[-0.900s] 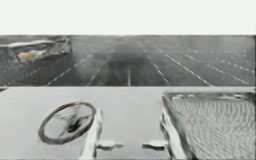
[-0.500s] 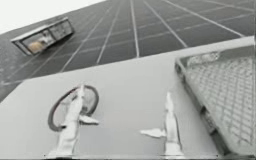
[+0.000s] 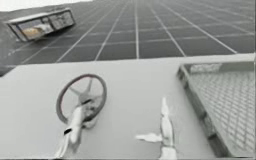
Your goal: Pick up and drop off the object
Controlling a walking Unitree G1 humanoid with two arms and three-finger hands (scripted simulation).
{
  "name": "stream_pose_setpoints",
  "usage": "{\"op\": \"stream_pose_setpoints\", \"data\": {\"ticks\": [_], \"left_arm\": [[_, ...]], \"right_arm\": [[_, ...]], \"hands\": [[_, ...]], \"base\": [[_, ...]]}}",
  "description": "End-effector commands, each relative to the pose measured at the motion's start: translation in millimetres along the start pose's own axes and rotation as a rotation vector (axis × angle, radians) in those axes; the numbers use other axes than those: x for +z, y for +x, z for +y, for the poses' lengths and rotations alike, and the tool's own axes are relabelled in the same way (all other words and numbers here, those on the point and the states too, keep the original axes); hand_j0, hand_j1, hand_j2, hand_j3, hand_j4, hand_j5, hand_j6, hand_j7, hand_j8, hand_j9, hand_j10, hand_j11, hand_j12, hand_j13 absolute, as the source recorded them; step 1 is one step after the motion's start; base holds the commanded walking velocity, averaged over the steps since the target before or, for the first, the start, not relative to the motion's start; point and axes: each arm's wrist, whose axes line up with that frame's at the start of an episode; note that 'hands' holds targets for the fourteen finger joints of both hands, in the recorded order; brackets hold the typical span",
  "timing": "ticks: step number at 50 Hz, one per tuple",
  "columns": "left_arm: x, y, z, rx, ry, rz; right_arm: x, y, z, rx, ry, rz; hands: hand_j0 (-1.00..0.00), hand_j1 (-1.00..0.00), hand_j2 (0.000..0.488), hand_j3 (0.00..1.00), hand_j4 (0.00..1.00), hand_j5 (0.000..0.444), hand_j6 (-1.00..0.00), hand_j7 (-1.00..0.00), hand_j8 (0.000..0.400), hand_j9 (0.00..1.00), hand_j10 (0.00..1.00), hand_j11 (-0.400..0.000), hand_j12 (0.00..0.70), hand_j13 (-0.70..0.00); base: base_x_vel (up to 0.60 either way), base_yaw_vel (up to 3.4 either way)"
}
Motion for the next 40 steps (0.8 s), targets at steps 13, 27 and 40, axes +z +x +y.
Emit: {"op": "stream_pose_setpoints", "data": {"ticks": [13, 27, 40], "left_arm": [[143, -44, 85, -0.453, -1.337, -0.146], [76, -72, 46, -0.560, -1.845, -0.190], [68, -75, 35, -0.532, -1.795, -0.133]], "right_arm": [[-22, 16, 44, 0.162, -0.071, -0.065], [0, 38, 150, 0.478, 0.166, -0.162], [-38, 47, 169, 0.291, 0.461, 0.140]], "hands": [[-1.00, -1.00, 0.000, 0.00, 0.00, 0.000, -1.00, -1.00, 0.400, 0.00, 0.00, 0.000, 0.700, 0.000], [-1.00, -1.00, 0.000, 0.00, 0.00, 0.000, -1.00, -1.00, 0.400, 0.00, 0.00, 0.000, 0.700, 0.000], [-1.00, -1.00, 0.000, 1.00, 1.00, 0.000, -1.00, -1.00, 0.400, 1.00, 1.00, -0.400, 0.700, -0.700]], "base": [[0.00, 0.00], [0.00, 0.00], [0.00, 0.00]]}}
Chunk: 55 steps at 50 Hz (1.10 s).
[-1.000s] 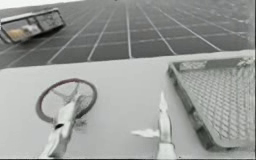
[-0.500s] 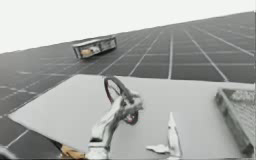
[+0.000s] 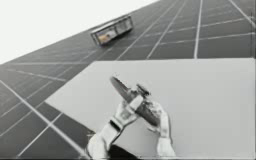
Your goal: Pick up and drop off the object
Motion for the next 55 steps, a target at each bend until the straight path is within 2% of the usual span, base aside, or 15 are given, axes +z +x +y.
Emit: {"op": "stream_pose_setpoints", "data": {"ticks": [1, 7, 10, 11, 12, 13, 16, 21, 25, 29, 32, 38, 45, 46, 55], "left_arm": [[-17, -1, 2, 0.005, -0.002, 0.083], [-20, -6, 21, 0.068, 0.054, 0.140], [-32, 9, 37, 0.159, 0.108, 0.242], [-39, 21, 46, 0.171, 0.122, 0.256], [-41, 25, 46, 0.198, 0.116, 0.303], [-47, 30, 54, 0.190, 0.133, 0.324], [-55, 23, 56, 0.225, 0.141, 0.333], [-49, 7, 60, 0.253, 0.108, 0.328], [-56, 8, 62, 0.254, 0.118, 0.357], [-67, 0, 70, 0.230, 0.095, 0.388], [-76, 3, 62, 0.210, 0.084, 0.421], [-83, -10, 56, 0.190, 0.069, 0.475], [-79, -25, 61, 0.169, 0.064, 0.463], [-84, -25, 65, 0.163, 0.074, 0.463], [-84, -25, 65, 0.163, 0.074, 0.463]], "right_arm": [[-22, 7, 6, -0.154, 0.355, 0.254], [-11, 12, -31, -0.481, 0.545, 0.258], [-9, 7, -51, -0.535, 0.496, 0.286], [0, 6, -57, -0.525, 0.474, 0.290], [-4, -1, -62, -0.576, 0.447, 0.293], [-8, 2, -69, -0.631, 0.429, 0.248], [-5, -1, -74, -0.723, 0.272, 0.227], [0, 10, -88, -0.592, 0.126, 0.188], [-3, 23, -118, -0.440, 0.110, 0.085], [-5, 32, -138, -0.464, 0.161, 0.005], [-2, 35, -159, -0.409, 0.209, -0.231], [3, 68, -215, 0.052, 0.358, -0.533], [90, 125, -224, 0.694, 0.251, -0.949], [67, 107, -150, -0.863, 0.252, 0.519], [67, 107, -150, -0.863, 0.252, 0.519]], "hands": [[-1.00, -1.00, 0.000, 1.00, 1.00, 0.000, -1.00, -1.00, 0.400, 1.00, 1.00, -0.400, 0.700, -0.700], [-1.00, -1.00, 0.000, 1.00, 1.00, 0.000, -1.00, -1.00, 0.400, 1.00, 1.00, -0.400, 0.700, -0.700], [-0.99, -1.00, 0.005, 1.00, 1.00, 0.000, -0.99, -1.00, 0.400, 1.00, 1.00, -0.400, 0.700, -0.700], [-0.69, -1.00, 0.156, 1.00, 1.00, 0.000, -0.69, -1.00, 0.400, 1.00, 1.00, -0.400, 0.700, -0.700], [-0.02, -1.00, 0.488, 1.00, 1.00, 0.000, -0.02, -1.00, 0.400, 1.00, 1.00, -0.400, 0.700, -0.700], [0.00, 0.00, 0.000, 1.00, 1.00, 0.000, 0.00, 0.00, 0.000, 1.00, 1.00, -0.400, 0.000, -0.700], [0.00, 0.00, 0.000, 1.00, 1.00, 0.000, 0.00, 0.00, 0.000, 1.00, 1.00, -0.400, 0.000, -0.700], [0.00, 0.00, 0.000, 1.00, 1.00, 0.000, 0.00, 0.00, 0.000, 1.00, 1.00, -0.400, 0.000, -0.700], [0.00, 0.00, 0.000, 1.00, 1.00, 0.000, 0.00, 0.00, 0.000, 1.00, 1.00, -0.400, 0.000, -0.700], [0.00, 0.00, 0.000, 1.00, 1.00, 0.000, 0.00, 0.00, 0.000, 1.00, 1.00, -0.400, 0.000, -0.700], [0.00, 0.00, 0.000, 1.00, 1.00, 0.000, 0.00, 0.00, 0.000, 1.00, 1.00, -0.400, 0.000, -0.700], [0.00, 0.00, 0.000, 1.00, 1.00, 0.000, 0.00, 0.00, 0.000, 1.00, 1.00, -0.400, 0.000, -0.700], [0.00, 0.00, 0.000, 1.00, 1.00, 0.000, 0.00, 0.00, 0.000, 1.00, 1.00, -0.400, 0.000, -0.700], [0.00, 0.00, 0.000, 1.00, 1.00, 0.000, 0.00, 0.00, 0.000, 1.00, 1.00, -0.400, 0.000, -0.700], [0.00, 0.00, 0.000, 1.00, 1.00, 0.000, 0.00, 0.00, 0.000, 1.00, 1.00, -0.400, 0.000, -0.700]], "base": [[0.00, 0.00], [0.00, 0.00], [0.00, 0.00], [0.00, 0.00], [0.00, 0.00], [0.00, 0.00], [0.00, 0.00], [0.00, 0.00], [0.00, 0.00], [0.00, 0.00], [0.00, 0.00], [0.00, 0.00], [0.00, 0.00], [0.18, 2.43], [0.19, 2.14]]}}
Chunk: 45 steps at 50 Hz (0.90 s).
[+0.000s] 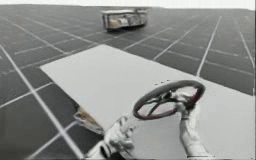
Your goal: Pick up and drop off the object
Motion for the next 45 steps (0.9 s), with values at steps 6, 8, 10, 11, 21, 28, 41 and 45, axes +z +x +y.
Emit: {"op": "stream_pose_setpoints", "data": {"ticks": [6, 8, 10, 11, 21, 28, 41, 45], "left_arm": [[-3.5, -4.1, -18.3, 0.057, 0.052, 0.022], [-3.5, -4.1, -18.3, 0.057, 0.052, 0.022], [-3.5, -4.1, -18.3, 0.057, 0.052, 0.022], [-3.5, -4.1, -18.3, 0.057, 0.052, 0.022], [-3.5, -4.1, -18.3, 0.057, 0.052, 0.022], [-3.5, -4.1, -18.3, 0.057, 0.052, 0.022], [-3.5, -4.1, -18.3, 0.057, 0.052, 0.022], [-3.5, -4.1, -18.3, 0.057, 0.052, 0.022]], "right_arm": [[21.0, 12.1, 67.2, -0.188, 0.006, 0.176], [21.0, 12.1, 67.2, -0.188, 0.006, 0.176], [21.0, 12.1, 67.2, -0.188, 0.006, 0.176], [21.0, 12.1, 67.2, -0.188, 0.006, 0.176], [21.0, 12.1, 67.2, -0.188, 0.006, 0.176], [21.0, 12.1, 67.2, -0.188, 0.006, 0.176], [21.0, 12.1, 67.2, -0.188, 0.006, 0.176], [21.0, 12.1, 67.2, -0.188, 0.006, 0.176]], "hands": [[0.00, 0.00, 0.000, 1.00, 1.00, 0.000, 0.00, 0.00, 0.000, 1.00, 1.00, -0.400, 0.000, -0.700], [0.00, 0.00, 0.000, 1.00, 1.00, 0.000, 0.00, 0.00, 0.000, 1.00, 1.00, -0.400, 0.000, -0.700], [0.00, 0.00, 0.000, 1.00, 1.00, 0.000, 0.00, 0.00, 0.000, 1.00, 1.00, -0.400, 0.000, -0.700], [0.00, 0.00, 0.000, 1.00, 1.00, 0.000, 0.00, 0.00, 0.000, 1.00, 1.00, -0.400, 0.000, -0.700], [0.00, 0.00, 0.000, 1.00, 1.00, 0.000, 0.00, 0.00, 0.000, 1.00, 1.00, -0.400, 0.000, -0.700], [0.00, 0.00, 0.000, 1.00, 1.00, 0.000, 0.00, 0.00, 0.000, 1.00, 1.00, -0.400, 0.000, -0.700], [0.00, 0.00, 0.000, 1.00, 1.00, 0.000, 0.00, 0.00, 0.000, 1.00, 1.00, -0.400, 0.000, -0.700], [0.00, 0.00, 0.000, 1.00, 1.00, 0.000, 0.00, 0.00, 0.000, 1.00, 1.00, -0.400, 0.000, -0.700]], "base": [[0.21, 1.85], [0.23, 1.66], [0.23, 1.57], [0.24, 1.51], [0.27, 1.20], [0.33, 0.84], [0.39, 0.56], [0.44, 0.38]]}}
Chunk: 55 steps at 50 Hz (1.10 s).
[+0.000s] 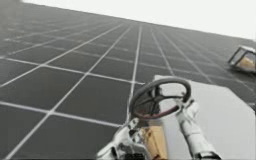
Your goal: Pick up and drop off the object
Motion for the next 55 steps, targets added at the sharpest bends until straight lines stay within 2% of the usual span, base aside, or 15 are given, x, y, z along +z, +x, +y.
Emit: {"op": "stream_pose_setpoints", "data": {"ticks": [1, 55], "left_arm": [[0.7, 2.9, -4.2, -0.005, 0.015, 0.010], [0.7, 2.9, -4.2, -0.005, 0.015, 0.010]], "right_arm": [[4.9, 4.2, -6.9, -0.016, 0.025, -0.008], [4.9, 4.2, -6.9, -0.016, 0.025, -0.008]], "hands": [[0.00, 0.00, 0.000, 1.00, 1.00, 0.000, 0.00, 0.00, 0.000, 1.00, 1.00, -0.400, 0.000, -0.700], [0.00, 0.00, 0.000, 1.00, 1.00, 0.000, 0.00, 0.00, 0.000, 1.00, 1.00, -0.400, 0.000, -0.700]], "base": [[0.44, 0.35], [0.51, 0.18]]}}
